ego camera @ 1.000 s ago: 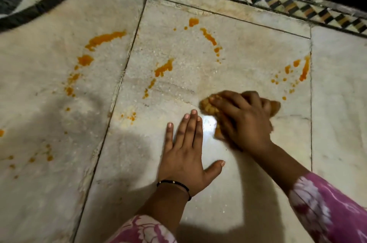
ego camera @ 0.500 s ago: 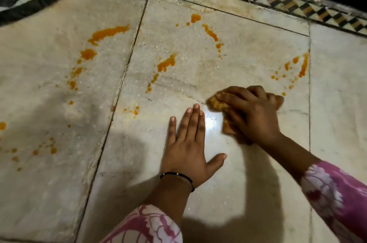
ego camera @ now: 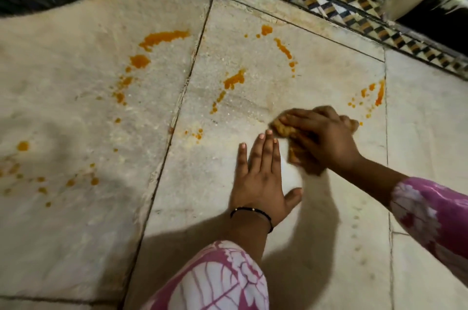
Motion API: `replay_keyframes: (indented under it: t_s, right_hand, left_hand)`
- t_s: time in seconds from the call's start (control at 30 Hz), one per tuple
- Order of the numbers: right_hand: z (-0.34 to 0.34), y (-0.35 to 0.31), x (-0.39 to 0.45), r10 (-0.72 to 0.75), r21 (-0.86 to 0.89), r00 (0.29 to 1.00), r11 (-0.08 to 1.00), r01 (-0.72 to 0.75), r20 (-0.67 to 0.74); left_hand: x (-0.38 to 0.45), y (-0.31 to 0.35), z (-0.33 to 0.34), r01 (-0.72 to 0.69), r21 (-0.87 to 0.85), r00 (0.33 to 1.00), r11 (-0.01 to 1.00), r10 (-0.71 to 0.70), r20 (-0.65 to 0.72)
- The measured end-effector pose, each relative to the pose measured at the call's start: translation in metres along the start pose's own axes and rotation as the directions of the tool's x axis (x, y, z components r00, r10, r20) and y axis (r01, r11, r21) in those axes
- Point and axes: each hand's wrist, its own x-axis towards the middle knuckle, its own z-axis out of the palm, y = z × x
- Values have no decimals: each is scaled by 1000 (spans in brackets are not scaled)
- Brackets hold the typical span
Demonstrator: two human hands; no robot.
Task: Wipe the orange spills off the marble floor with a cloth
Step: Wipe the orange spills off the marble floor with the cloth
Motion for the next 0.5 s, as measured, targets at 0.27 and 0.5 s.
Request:
replay_keyframes:
  t_s: [0.27,0.5]
  right_hand:
    - [-26,36,-60,308,-108,924,951,-291,226]
    - [17,-15,-85,171,-224,979,955,-193,-113]
  left_hand:
    - [-2,-2,-11,-41,24,999,999,41,4]
    - [-2,-4,-1,-56,60,998,997,58,-38]
